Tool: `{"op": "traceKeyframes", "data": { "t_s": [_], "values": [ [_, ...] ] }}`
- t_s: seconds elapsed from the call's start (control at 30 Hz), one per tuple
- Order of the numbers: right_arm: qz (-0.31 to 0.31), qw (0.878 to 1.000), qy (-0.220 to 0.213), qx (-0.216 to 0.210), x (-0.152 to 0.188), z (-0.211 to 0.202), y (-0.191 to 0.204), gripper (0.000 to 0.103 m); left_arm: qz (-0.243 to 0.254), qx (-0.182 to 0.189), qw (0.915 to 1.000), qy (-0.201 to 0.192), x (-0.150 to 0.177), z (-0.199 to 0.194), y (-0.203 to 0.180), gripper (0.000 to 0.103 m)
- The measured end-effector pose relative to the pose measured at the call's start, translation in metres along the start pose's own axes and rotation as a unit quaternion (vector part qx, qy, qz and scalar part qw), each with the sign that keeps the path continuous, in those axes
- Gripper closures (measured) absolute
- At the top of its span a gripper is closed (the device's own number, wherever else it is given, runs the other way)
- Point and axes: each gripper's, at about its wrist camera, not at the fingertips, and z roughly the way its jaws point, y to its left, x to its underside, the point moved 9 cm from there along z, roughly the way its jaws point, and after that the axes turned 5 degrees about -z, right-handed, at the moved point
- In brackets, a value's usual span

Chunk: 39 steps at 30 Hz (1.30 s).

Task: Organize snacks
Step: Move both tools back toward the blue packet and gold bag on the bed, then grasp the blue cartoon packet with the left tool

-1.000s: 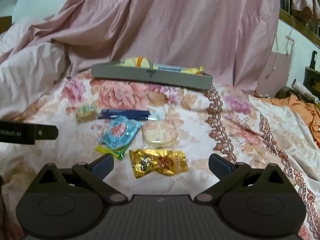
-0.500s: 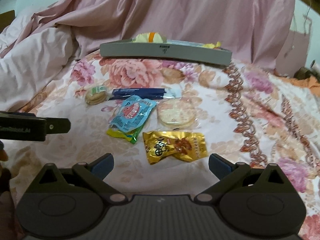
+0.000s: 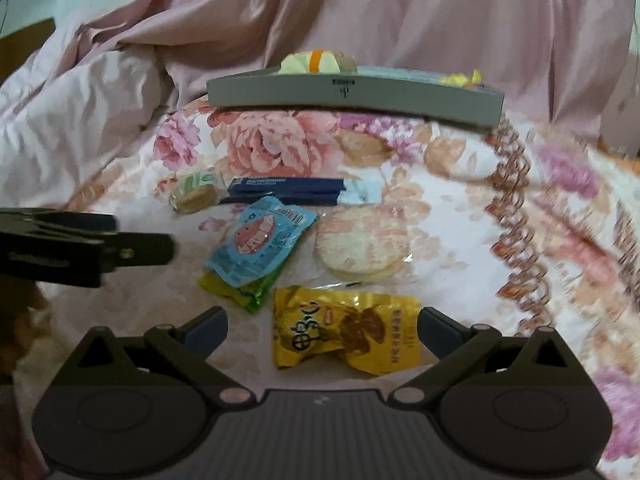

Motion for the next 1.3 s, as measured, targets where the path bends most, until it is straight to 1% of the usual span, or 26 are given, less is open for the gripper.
{"op": "traceKeyframes", "data": {
  "t_s": [0.07, 0.13, 0.23, 0.3, 0.37, 0.47, 0.63, 0.67, 0.73, 0.83, 1.03, 1.17, 1.3],
  "values": [
    [0.011, 1.000, 0.010, 0.003, 0.000, 0.005, -0.004, 0.000, 0.000, 0.011, 0.9999, 0.006, -0.003, 0.011, -0.008, 0.001],
    [0.019, 1.000, 0.020, 0.015, 0.002, 0.010, -0.010, 0.000, 0.010, 0.019, 0.9996, 0.019, -0.004, 0.024, -0.017, 0.001],
    [0.041, 0.998, 0.035, 0.023, 0.004, 0.017, -0.019, 0.000, 0.037, 0.018, 0.9989, 0.023, -0.001, 0.038, -0.027, 0.001],
    [0.063, 0.997, 0.046, 0.014, 0.006, 0.023, -0.024, 0.000, 0.048, 0.014, 0.9981, 0.035, 0.001, 0.046, -0.029, 0.001],
    [0.080, 0.995, 0.056, 0.008, 0.008, 0.026, -0.026, 0.000, 0.049, 0.006, 0.9979, 0.042, 0.001, 0.052, -0.027, 0.002],
    [0.067, 0.996, 0.063, 0.013, 0.010, 0.029, -0.024, 0.000, 0.052, 0.005, 0.9975, 0.047, 0.000, 0.056, -0.024, 0.007],
    [0.039, 0.996, 0.070, 0.027, 0.008, 0.034, -0.017, 0.000, 0.078, 0.012, 0.9953, 0.056, 0.006, 0.061, -0.025, 0.014],
    [0.039, 0.996, 0.070, 0.027, 0.008, 0.035, -0.017, 0.000, 0.078, 0.014, 0.9953, 0.055, 0.007, 0.060, -0.026, 0.015],
    [0.042, 0.996, 0.069, 0.026, 0.007, 0.035, -0.017, 0.000, 0.078, 0.016, 0.9954, 0.054, 0.006, 0.061, -0.026, 0.021],
    [0.047, 0.996, 0.068, 0.024, 0.007, 0.035, -0.018, 0.000, 0.081, 0.014, 0.9953, 0.052, 0.006, 0.060, -0.025, 0.026],
    [0.043, 0.997, 0.065, 0.026, 0.007, 0.036, -0.017, 0.000, 0.071, 0.012, 0.9961, 0.051, 0.006, 0.058, -0.021, 0.040],
    [0.049, 0.997, 0.060, 0.024, 0.007, 0.036, -0.018, 0.000, 0.052, 0.015, 0.9974, 0.048, 0.006, 0.055, -0.017, 0.040],
    [0.048, 0.997, 0.055, 0.023, 0.007, 0.035, -0.017, 0.003, 0.038, 0.017, 0.9981, 0.045, 0.007, 0.051, -0.013, 0.041]
  ]
}}
